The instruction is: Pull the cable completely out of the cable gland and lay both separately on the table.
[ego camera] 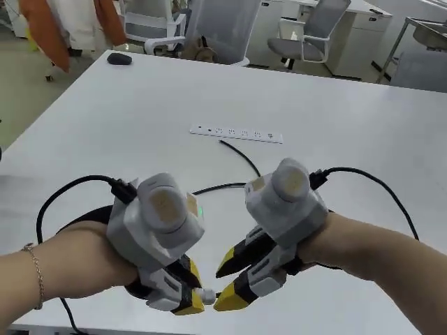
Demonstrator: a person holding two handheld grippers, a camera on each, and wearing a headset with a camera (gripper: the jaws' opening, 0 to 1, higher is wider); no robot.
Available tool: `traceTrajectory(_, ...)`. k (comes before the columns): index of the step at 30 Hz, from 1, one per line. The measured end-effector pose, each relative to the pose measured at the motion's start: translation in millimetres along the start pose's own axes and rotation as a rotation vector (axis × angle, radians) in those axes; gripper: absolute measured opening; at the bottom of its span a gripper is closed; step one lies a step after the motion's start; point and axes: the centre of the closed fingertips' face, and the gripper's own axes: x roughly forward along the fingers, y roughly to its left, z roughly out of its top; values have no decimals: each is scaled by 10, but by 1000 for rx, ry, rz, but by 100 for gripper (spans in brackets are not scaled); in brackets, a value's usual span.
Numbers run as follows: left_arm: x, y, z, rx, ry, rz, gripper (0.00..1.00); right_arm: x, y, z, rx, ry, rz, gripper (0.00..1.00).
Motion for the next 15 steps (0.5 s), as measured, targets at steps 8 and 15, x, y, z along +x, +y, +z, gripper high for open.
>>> traceTrajectory(8, 39, -55, 1, 50, 26, -7, 17, 81, 91, 21, 12, 20, 100, 27)
traceTrajectory(15, 74, -60, -33, 56, 38, -16, 17, 147, 153, -32, -14, 71, 151, 21)
